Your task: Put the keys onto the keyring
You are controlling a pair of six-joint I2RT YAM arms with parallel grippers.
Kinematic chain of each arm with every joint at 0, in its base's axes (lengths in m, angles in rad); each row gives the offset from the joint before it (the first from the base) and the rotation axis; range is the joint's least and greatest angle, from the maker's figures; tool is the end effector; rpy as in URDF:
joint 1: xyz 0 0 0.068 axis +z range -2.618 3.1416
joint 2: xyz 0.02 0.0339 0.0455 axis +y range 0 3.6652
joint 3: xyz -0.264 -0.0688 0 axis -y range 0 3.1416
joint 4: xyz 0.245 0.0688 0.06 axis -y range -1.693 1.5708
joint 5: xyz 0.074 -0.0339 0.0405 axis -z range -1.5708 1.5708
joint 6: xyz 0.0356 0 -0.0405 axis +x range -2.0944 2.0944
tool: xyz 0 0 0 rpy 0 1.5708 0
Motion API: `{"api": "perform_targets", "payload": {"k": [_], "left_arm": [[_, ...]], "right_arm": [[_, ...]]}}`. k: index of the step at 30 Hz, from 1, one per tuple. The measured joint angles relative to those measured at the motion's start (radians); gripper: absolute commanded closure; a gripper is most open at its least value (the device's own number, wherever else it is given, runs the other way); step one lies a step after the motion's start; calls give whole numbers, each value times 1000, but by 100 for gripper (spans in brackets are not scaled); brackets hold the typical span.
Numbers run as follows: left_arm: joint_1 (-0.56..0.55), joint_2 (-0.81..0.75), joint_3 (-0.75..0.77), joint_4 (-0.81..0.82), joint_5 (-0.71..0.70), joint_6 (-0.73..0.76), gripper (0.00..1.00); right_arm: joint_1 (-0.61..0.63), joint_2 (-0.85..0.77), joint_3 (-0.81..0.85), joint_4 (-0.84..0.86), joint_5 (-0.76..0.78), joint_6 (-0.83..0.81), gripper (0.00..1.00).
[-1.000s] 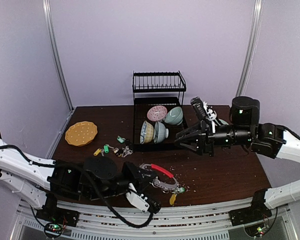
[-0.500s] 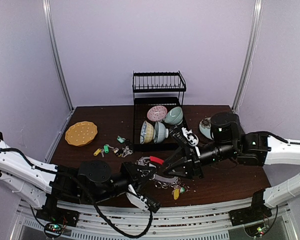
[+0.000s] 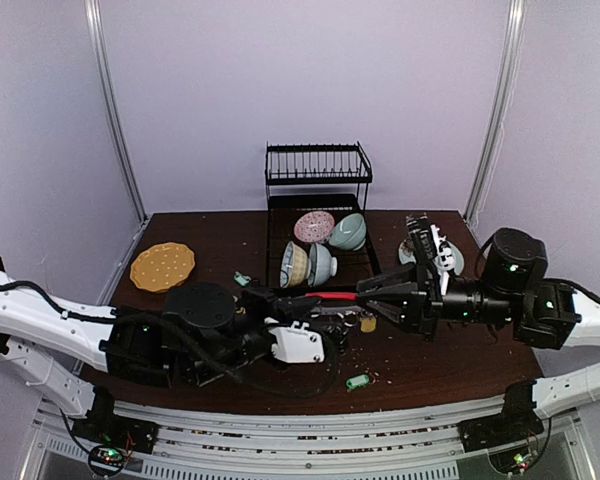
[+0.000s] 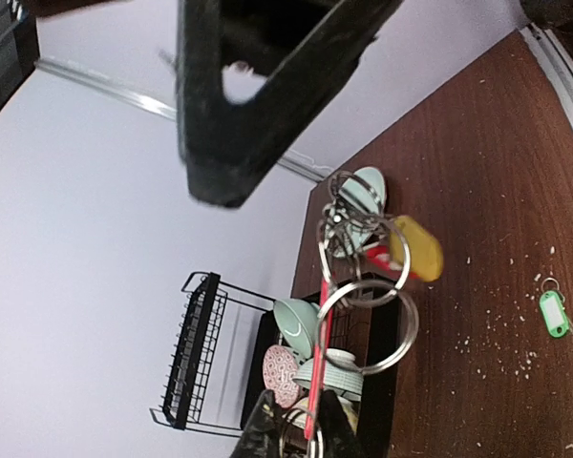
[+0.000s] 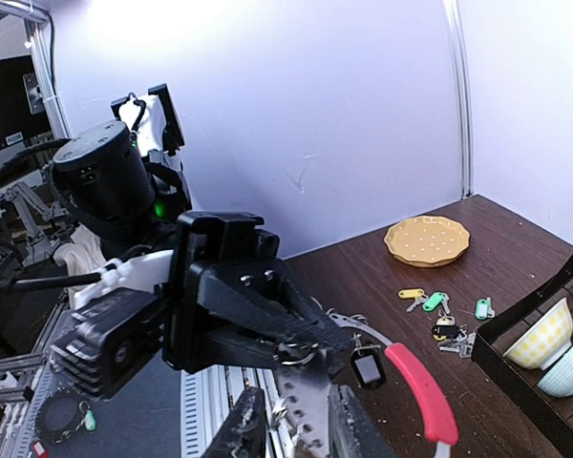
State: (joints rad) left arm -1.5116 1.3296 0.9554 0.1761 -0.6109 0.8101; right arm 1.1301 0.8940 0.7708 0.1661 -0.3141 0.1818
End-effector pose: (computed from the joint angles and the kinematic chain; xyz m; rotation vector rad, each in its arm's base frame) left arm 0.0386 -0.3063 0.3158 1.3660 1.0661 0.0246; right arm 0.0809 0.1973 0.3534 -0.9978 1.3459 1.2598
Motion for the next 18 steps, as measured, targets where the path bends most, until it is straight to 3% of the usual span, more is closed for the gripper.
{"api": "perform_targets", "payload": {"k": [9, 18], "left_arm": [[14, 56, 74, -28, -71, -237, 100], [15, 91, 114, -25, -82, -323, 100]], "right_arm": [[75, -103, -160, 143, 106, 108, 79], [90, 29, -238, 394, 193, 168, 73]]}}
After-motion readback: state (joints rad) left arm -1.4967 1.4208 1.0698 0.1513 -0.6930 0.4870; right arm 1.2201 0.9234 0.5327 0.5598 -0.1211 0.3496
